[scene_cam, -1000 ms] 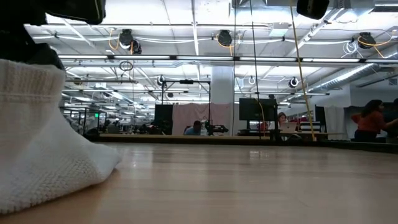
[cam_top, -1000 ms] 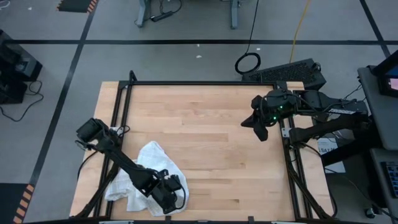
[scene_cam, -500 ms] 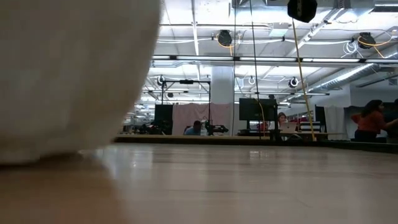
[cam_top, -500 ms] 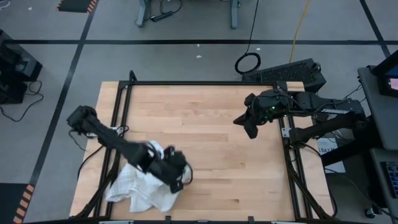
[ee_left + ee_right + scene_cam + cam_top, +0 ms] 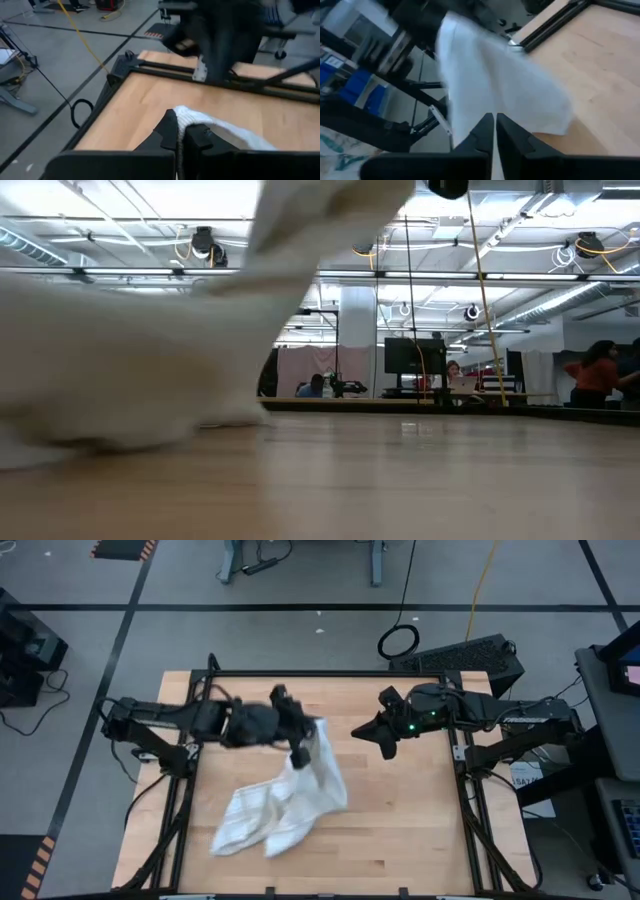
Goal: Roll towel
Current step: Roll the towel
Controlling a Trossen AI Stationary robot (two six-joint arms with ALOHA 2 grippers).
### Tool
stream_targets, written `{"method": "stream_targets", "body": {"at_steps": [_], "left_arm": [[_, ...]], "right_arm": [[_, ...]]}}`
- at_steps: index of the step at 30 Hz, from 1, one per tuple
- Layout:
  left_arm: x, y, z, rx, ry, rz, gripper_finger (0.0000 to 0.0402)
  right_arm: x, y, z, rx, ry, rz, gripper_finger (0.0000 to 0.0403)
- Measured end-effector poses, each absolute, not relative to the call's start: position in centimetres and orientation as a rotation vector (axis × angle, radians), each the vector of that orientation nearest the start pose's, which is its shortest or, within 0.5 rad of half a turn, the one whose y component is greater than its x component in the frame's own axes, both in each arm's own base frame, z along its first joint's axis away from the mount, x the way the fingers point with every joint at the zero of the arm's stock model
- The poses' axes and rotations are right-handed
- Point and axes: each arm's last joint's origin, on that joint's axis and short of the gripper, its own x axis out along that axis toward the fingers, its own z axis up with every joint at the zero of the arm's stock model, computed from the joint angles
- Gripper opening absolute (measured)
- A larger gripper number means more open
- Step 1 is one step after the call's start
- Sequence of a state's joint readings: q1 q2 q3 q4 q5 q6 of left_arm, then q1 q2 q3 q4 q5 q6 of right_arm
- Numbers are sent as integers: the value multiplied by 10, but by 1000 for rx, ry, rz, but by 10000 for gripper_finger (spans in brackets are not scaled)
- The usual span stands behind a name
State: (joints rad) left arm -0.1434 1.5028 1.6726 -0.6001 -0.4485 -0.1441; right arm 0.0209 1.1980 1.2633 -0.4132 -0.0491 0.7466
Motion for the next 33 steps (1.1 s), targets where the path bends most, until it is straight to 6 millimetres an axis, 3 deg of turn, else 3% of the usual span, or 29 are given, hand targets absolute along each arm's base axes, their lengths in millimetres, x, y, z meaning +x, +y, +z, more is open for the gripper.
{"method": "stream_targets", "body": {"at_steps": [6, 17, 21, 28, 33], "left_arm": [[320, -13, 431, -59, 370, 322, 3], [323, -12, 437, -222, 293, 299, 3], [321, -11, 437, -237, 298, 309, 3], [320, -7, 438, -239, 292, 328, 3], [320, -2, 438, -261, 289, 338, 2]], "right_arm": [[253, 18, 388, 701, 380, -119, 105], [262, 19, 385, 573, 339, -207, 289], [267, 22, 384, 563, 337, -154, 307], [282, 28, 377, 543, 338, -125, 300], [300, 25, 360, 557, 384, -158, 299]]}}
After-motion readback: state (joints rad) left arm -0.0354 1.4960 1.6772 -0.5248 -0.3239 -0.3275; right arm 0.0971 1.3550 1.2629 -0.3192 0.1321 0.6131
